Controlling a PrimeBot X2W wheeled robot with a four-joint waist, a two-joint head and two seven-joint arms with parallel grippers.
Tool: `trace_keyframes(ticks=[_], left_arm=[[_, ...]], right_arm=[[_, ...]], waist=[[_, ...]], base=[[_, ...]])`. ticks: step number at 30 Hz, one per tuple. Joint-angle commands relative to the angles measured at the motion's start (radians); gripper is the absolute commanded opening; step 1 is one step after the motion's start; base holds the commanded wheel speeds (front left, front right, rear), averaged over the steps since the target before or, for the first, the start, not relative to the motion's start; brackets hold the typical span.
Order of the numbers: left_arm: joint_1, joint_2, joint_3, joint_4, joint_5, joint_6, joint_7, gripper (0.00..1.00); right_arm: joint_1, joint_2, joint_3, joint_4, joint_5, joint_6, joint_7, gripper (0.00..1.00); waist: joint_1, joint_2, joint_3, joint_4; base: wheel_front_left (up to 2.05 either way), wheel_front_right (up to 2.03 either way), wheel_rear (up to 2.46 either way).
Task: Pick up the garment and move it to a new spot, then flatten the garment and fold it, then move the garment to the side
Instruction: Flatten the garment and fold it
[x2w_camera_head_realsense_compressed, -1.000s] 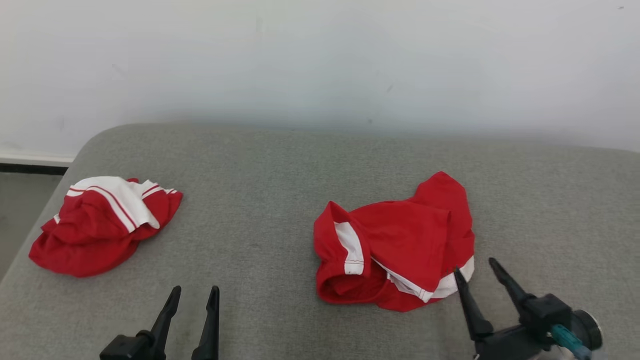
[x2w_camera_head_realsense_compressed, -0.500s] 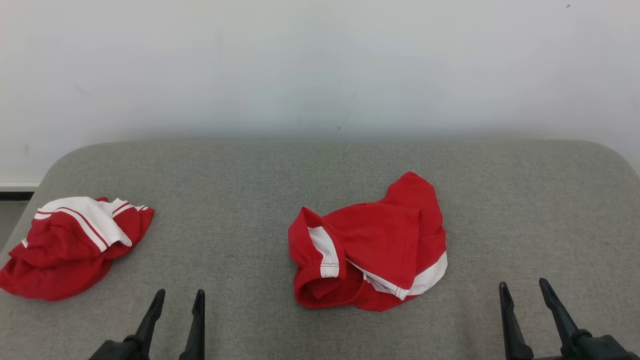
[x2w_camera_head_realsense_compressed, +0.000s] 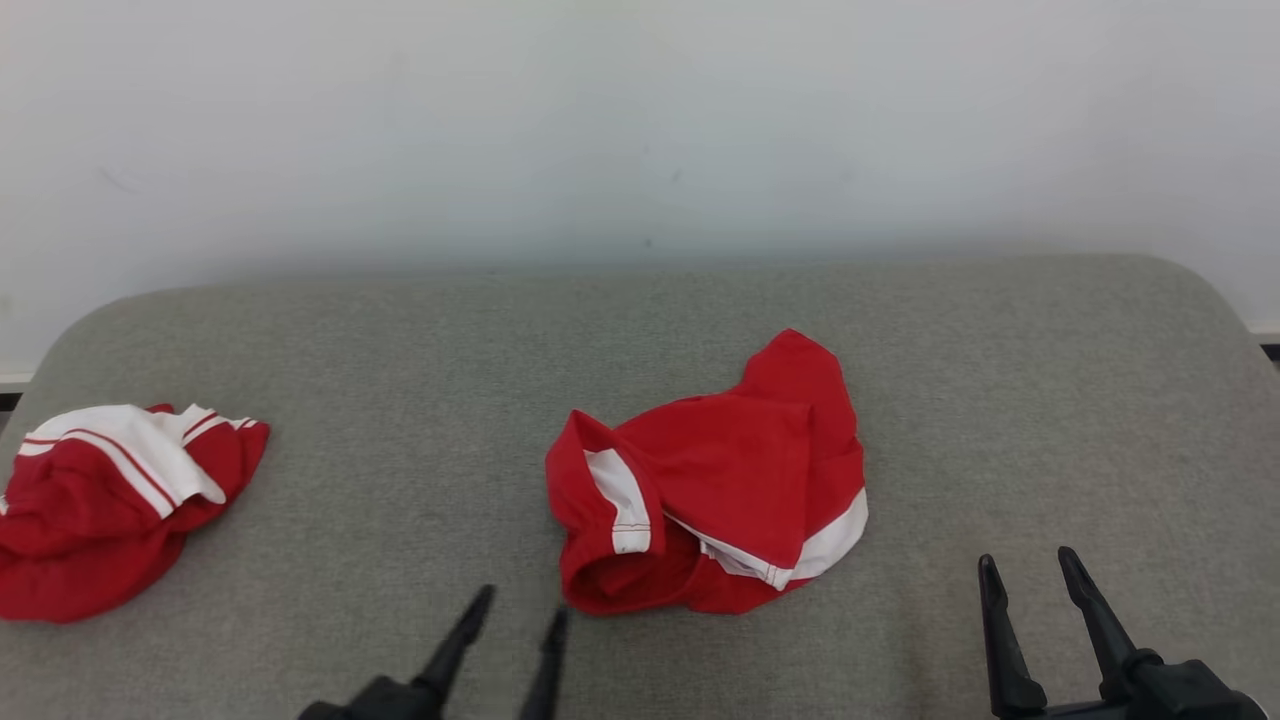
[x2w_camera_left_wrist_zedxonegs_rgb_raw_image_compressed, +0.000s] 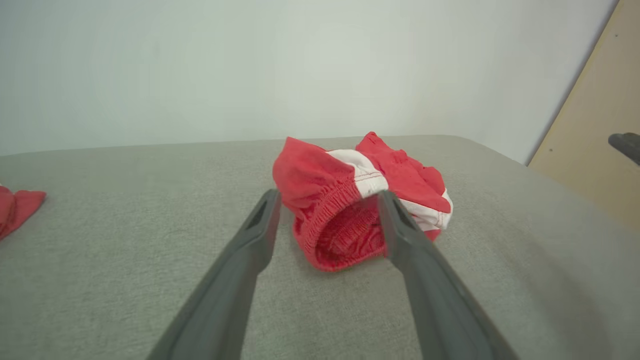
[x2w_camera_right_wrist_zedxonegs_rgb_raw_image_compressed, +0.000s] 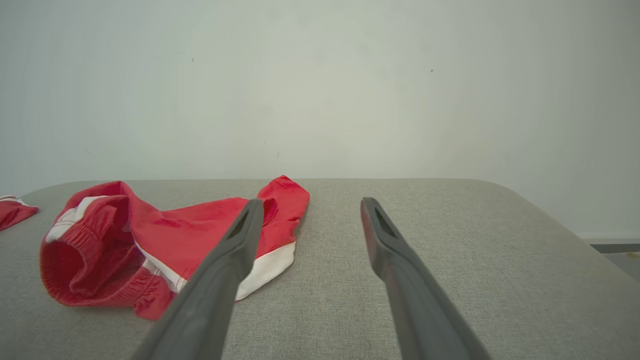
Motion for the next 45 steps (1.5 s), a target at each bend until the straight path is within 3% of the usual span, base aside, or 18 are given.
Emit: trace_keyframes(ticks=[1, 8, 18, 26, 33, 34, 35, 36, 40, 45], left_arm=[[-0.014, 0.003, -0.008, 0.005, -0.011, 0.002, -0.001, 1.00], [-0.096, 0.000, -0.144, 0.087, -0.060, 0.002, -0.001, 1.00], [-0.242, 0.014, -0.159, 0.232, -0.103, 0.002, -0.001, 1.00], [-0.324, 0.033, -0.175, 0.374, -0.127, 0.002, -0.001, 1.00], [-0.369, 0.023, -0.187, 0.428, -0.149, 0.002, -0.001, 1.00], [-0.375, 0.020, -0.189, 0.434, -0.150, 0.002, -0.001, 0.83], [-0.383, 0.018, -0.190, 0.440, -0.151, 0.002, -0.001, 0.05], [-0.388, 0.014, -0.194, 0.445, -0.156, 0.002, -0.001, 0.00], [-0.396, 0.010, -0.185, 0.431, -0.162, 0.002, -0.001, 0.00], [-0.345, 0.029, -0.174, 0.316, -0.158, 0.002, -0.001, 0.00]], right_arm=[[-0.009, 0.002, 0.002, 0.002, 0.003, -0.002, 0.000, 1.00], [-0.046, 0.012, 0.026, 0.012, 0.000, -0.002, 0.000, 1.00], [-0.083, 0.031, 0.010, 0.006, -0.006, -0.002, -0.001, 1.00], [-0.101, 0.041, 0.011, 0.007, 0.000, -0.002, 0.000, 1.00], [-0.107, 0.045, 0.012, 0.008, 0.006, -0.002, 0.000, 1.00], [-0.108, 0.045, 0.014, 0.010, 0.006, -0.002, 0.000, 1.00], [-0.108, 0.045, 0.016, 0.012, 0.007, -0.002, 0.000, 1.00], [-0.107, 0.045, 0.015, 0.014, 0.010, -0.002, 0.000, 1.00], [-0.100, 0.045, 0.011, 0.019, 0.013, -0.002, 0.000, 1.00], [-0.073, 0.044, -0.001, 0.031, 0.013, -0.002, 0.000, 1.00]], waist=[[0.0000, 0.0000, 0.011, -0.020], [0.0000, 0.0000, 0.058, -0.118], [0.0000, 0.0000, 0.166, -0.250], [0.0000, 0.0000, 0.203, -0.293], [0.0000, 0.0000, 0.212, -0.292], [0.0000, 0.0000, 0.211, -0.290], [0.0000, 0.0000, 0.209, -0.287], [0.0000, 0.0000, 0.206, -0.281], [0.0000, 0.0000, 0.193, -0.262], [0.0000, 0.0000, 0.151, -0.198]], base=[[0.00, 0.00, 0.00], [0.00, 0.00, 0.00], [0.00, 0.00, 0.00], [0.00, 0.00, 0.00], [0.00, 0.00, 0.00], [0.00, 0.00, 0.00], [0.00, 0.00, 0.00], [0.00, 0.00, 0.00], [0.00, 0.00, 0.00], [0.00, 0.00, 0.00]])
